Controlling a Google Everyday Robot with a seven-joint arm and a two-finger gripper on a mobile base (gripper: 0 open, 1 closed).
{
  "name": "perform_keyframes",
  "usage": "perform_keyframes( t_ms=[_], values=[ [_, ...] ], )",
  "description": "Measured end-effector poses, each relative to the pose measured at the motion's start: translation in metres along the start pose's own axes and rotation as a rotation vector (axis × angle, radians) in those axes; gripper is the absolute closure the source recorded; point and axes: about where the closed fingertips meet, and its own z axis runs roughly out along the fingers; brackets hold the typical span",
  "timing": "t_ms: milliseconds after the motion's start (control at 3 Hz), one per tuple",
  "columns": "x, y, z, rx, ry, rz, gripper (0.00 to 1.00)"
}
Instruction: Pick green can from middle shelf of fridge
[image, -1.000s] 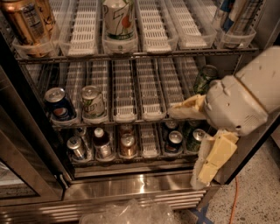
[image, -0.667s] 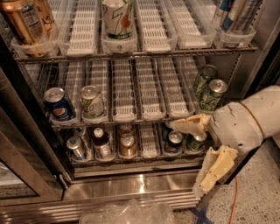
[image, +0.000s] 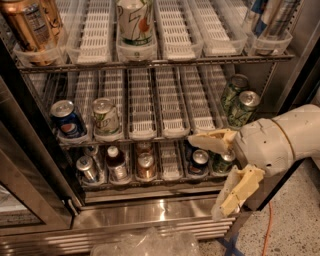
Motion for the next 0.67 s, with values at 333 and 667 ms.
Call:
perform_keyframes(
  t_ms=[333, 667],
  values=[
    [-0.003, 0.002, 0.009, 0.029, -0.148, -0.003, 0.0],
    [-0.018, 0.002, 0.016, 0.038, -0.362, 0.013, 0.0]
  ],
)
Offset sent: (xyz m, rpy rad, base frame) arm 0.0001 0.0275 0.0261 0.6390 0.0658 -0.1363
